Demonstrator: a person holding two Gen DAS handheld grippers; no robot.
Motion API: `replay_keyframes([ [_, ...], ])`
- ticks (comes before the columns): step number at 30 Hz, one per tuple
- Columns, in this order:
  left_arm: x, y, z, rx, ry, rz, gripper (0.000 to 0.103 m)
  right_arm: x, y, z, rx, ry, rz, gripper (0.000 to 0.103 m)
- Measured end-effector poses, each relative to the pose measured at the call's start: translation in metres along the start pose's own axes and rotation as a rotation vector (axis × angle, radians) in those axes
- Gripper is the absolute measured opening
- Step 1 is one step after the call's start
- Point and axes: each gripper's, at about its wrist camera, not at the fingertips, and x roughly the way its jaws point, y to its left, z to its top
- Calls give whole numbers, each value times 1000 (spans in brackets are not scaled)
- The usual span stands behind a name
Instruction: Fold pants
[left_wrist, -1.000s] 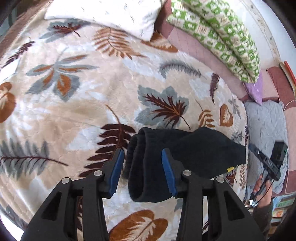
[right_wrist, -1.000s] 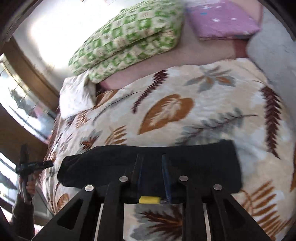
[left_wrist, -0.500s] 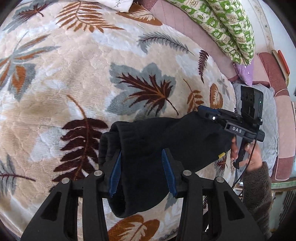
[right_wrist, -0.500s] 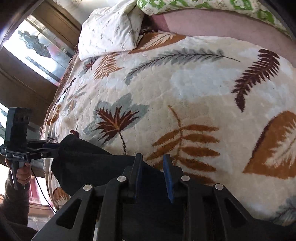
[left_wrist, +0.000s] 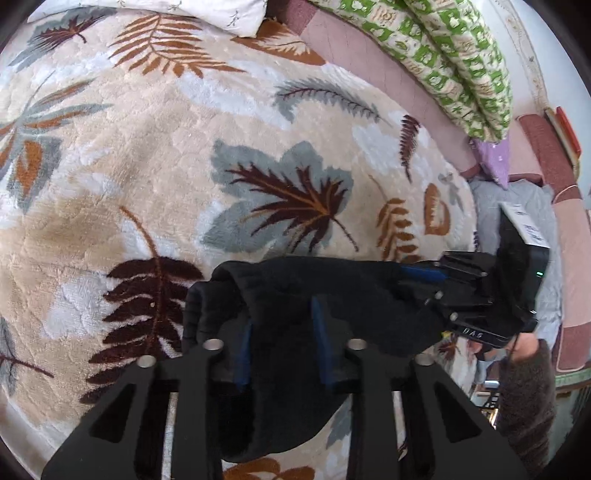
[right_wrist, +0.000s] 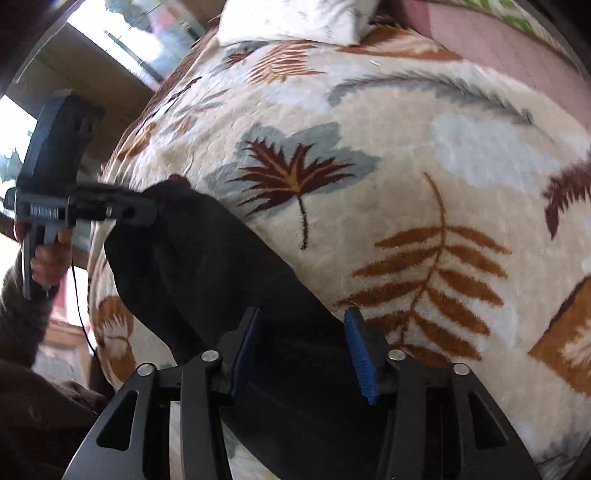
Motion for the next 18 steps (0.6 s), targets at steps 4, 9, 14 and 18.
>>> replay_keyframes([
  [4, -8, 6, -11, -9, -47, 17, 15, -12, 16, 0, -86, -45, -97, 7],
  [9, 3, 7, -13, 3, -65, 111, 12, -23, -1, 8, -1, -165, -155, 6],
  [14, 11, 6, -13, 3, -69, 149, 12, 10, -9, 12, 55, -109, -208, 11],
  [18, -11, 5, -21, -10, -98, 89, 12, -4, -10, 11, 126, -158, -234, 25],
])
